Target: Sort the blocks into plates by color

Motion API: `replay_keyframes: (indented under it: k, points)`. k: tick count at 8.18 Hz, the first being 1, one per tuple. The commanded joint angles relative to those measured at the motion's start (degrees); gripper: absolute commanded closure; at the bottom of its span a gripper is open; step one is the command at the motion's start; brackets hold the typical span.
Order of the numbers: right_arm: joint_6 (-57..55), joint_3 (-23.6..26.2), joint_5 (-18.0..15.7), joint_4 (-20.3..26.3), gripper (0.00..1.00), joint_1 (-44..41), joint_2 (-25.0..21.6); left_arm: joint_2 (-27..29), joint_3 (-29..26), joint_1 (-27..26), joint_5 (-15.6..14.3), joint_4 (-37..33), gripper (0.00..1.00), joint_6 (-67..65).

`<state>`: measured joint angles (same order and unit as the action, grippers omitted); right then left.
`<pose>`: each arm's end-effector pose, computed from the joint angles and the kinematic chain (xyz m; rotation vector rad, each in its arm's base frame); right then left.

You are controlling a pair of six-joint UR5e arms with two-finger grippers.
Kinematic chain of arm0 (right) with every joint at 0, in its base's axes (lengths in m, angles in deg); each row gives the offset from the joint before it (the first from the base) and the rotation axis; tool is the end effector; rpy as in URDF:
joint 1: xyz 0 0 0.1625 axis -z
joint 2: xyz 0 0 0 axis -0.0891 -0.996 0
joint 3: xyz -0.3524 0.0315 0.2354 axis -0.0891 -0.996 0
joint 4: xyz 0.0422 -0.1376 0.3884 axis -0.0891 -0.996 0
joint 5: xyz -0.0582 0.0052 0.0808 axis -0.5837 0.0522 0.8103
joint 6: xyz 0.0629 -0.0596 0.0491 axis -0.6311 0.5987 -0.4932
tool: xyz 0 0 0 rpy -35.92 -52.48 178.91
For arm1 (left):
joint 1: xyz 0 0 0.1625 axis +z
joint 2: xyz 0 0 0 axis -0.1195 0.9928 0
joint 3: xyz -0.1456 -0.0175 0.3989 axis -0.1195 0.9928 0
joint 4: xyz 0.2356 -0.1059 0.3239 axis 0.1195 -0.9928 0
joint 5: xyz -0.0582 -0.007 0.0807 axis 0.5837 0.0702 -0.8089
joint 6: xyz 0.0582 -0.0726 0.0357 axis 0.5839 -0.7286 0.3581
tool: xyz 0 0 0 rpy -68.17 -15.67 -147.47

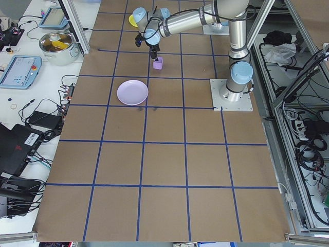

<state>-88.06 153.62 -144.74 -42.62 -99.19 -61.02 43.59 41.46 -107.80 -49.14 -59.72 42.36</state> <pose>0.1704 -0.4516 0.5306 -0.0864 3.0906 -0.1086 -0.2452 -0.5363 0.2337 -0.1605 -3.0809 -0.5172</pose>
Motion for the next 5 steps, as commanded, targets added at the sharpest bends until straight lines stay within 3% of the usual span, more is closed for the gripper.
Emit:
replay_keyframes:
  k: [1, 4, 5]
  points:
    - [0.01, 0.00, -0.19, 0.02, 0.00, 0.04, -0.09, 3.12, 0.34, -1.19, 0.26, 3.52, 0.00, -0.60]
    - [0.10, 0.53, -0.37, 1.69, 0.00, -0.22, -1.14, 4.98, 0.08, -1.37, -0.53, 5.46, 0.00, 0.28]
    - [0.01, 0.53, -0.28, 1.26, 0.00, -0.31, -0.97, 4.81, 0.17, -1.37, -2.44, 5.46, 0.00, 1.07]
